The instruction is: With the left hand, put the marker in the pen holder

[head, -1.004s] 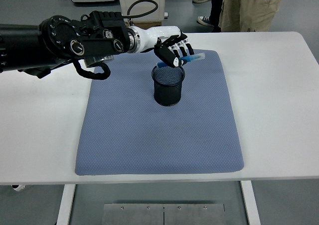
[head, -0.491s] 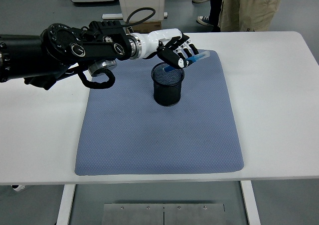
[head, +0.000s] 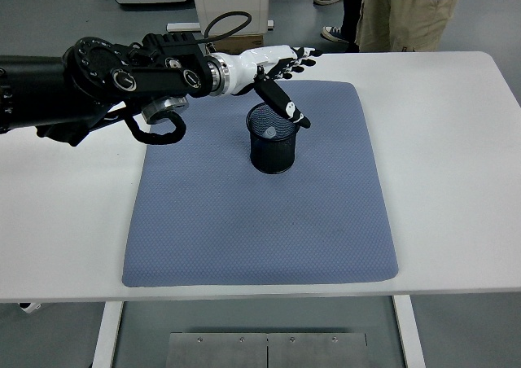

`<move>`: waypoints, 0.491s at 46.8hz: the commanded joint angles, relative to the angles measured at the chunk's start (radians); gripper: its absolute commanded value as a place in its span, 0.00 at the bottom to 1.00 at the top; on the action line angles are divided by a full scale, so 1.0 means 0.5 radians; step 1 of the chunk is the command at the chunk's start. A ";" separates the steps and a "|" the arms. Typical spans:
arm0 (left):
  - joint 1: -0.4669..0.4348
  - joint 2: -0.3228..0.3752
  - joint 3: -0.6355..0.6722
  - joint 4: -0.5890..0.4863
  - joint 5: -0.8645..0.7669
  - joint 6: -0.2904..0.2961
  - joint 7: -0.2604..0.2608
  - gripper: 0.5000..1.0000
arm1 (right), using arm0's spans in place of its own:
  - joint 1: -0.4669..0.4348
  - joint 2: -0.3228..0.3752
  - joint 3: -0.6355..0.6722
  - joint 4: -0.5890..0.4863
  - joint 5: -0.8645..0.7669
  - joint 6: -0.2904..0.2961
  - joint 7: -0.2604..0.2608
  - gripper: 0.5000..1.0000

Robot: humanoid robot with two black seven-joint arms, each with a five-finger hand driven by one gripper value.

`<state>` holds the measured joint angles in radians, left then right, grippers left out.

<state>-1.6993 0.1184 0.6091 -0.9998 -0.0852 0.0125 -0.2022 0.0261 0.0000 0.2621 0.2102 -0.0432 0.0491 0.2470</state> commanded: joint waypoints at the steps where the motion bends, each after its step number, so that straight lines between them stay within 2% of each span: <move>1: -0.001 0.036 -0.006 0.009 -0.008 0.000 0.003 1.00 | 0.000 0.000 0.000 0.000 0.000 0.000 0.000 1.00; 12: 0.107 0.125 -0.052 0.110 -0.014 0.003 0.000 1.00 | 0.000 0.000 0.000 0.000 0.000 0.000 0.000 1.00; 23: 0.413 0.294 -0.396 0.281 0.020 -0.007 -0.004 1.00 | 0.000 0.000 0.000 0.000 0.000 0.000 0.000 1.00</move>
<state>-1.5411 0.2446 0.4664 -0.8842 -0.0803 0.0120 -0.2028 0.0260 0.0000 0.2625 0.2102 -0.0431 0.0491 0.2470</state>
